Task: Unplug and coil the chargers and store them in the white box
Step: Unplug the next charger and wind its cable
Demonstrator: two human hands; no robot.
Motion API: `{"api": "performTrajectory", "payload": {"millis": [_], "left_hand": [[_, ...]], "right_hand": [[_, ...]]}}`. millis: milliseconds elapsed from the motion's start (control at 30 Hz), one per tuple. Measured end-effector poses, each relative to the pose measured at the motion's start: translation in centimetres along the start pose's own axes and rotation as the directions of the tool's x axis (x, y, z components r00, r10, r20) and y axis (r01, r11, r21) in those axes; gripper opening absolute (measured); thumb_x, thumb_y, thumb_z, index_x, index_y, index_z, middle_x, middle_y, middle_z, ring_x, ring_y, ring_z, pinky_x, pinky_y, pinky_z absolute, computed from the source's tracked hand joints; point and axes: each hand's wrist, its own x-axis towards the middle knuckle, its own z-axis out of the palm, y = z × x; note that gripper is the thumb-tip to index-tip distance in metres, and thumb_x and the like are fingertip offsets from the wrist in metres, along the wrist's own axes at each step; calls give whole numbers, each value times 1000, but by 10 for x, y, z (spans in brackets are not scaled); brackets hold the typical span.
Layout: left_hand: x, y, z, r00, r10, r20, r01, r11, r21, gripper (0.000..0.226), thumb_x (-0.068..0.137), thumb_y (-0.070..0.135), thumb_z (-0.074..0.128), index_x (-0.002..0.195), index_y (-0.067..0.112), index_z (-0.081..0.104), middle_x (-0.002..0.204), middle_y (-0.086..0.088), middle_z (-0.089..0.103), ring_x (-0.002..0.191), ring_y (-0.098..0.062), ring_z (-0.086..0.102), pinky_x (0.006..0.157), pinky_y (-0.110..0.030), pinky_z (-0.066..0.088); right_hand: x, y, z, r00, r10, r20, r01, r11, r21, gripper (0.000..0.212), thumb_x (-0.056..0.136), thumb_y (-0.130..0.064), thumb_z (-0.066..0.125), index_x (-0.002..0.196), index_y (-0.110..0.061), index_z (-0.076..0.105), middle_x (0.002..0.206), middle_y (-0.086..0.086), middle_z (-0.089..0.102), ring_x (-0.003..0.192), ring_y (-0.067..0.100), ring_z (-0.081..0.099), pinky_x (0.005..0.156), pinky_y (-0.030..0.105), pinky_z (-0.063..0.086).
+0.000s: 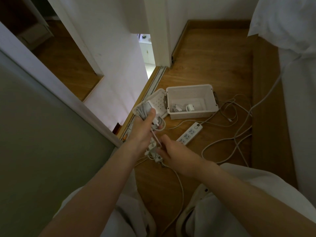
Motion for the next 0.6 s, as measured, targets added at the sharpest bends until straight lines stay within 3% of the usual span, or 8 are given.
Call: {"api": "performTrajectory", "payload": {"millis": [133, 267, 400, 467, 533, 600], "left_hand": [[2, 17, -8, 994, -103, 44, 111, 952, -285, 27, 95, 25, 49, 111, 4, 53, 99, -13, 63, 86, -21, 63, 84, -32, 51], [1, 29, -19, 984, -151, 95, 178, 871, -458, 23, 91, 29, 53, 100, 9, 58, 89, -11, 66, 78, -18, 60, 72, -25, 49], [-5, 32, -23, 968, -146, 206, 210, 919, -333, 32, 86, 28, 55, 113, 12, 58, 87, -9, 69, 68, -17, 67, 51, -24, 55], [-7, 34, -23, 958, -148, 247, 214, 940, -267, 40, 76, 25, 59, 114, 12, 58, 81, -8, 72, 67, -17, 69, 57, -27, 58], [-6, 36, -26, 954, -147, 260, 209, 951, -228, 31, 78, 24, 58, 107, 13, 60, 79, -8, 73, 66, -17, 69, 56, -27, 58], [-4, 40, -34, 953, -153, 263, 209, 957, -202, 25, 83, 23, 55, 104, 12, 61, 82, -9, 71, 66, -17, 68, 52, -25, 56]], "right_hand": [[9, 17, -5, 996, 61, 65, -64, 997, 33, 17, 100, -28, 36, 85, -27, 44, 78, -10, 48, 66, 3, 45, 59, 20, 35], [14, 41, -18, 989, 140, 57, -139, 990, -20, 24, 100, -29, 34, 88, -19, 52, 80, -7, 53, 68, 6, 49, 61, 21, 38], [18, 44, -35, 984, 160, -83, -168, 981, -95, 26, 99, -31, 36, 93, -14, 54, 76, -5, 55, 64, 9, 51, 59, 21, 42], [20, 41, -41, 970, 70, -233, -113, 978, -175, 23, 97, -33, 38, 90, -17, 52, 68, -11, 52, 59, 4, 50, 55, 18, 37], [20, 34, -46, 929, -16, -370, -50, 985, -168, 19, 96, -33, 42, 88, -19, 52, 61, -14, 48, 51, 1, 45, 50, 16, 30], [17, 23, -50, 904, -85, -419, 38, 992, -117, 16, 95, -31, 47, 87, -20, 56, 60, -14, 47, 49, 4, 46, 50, 15, 32]]}}
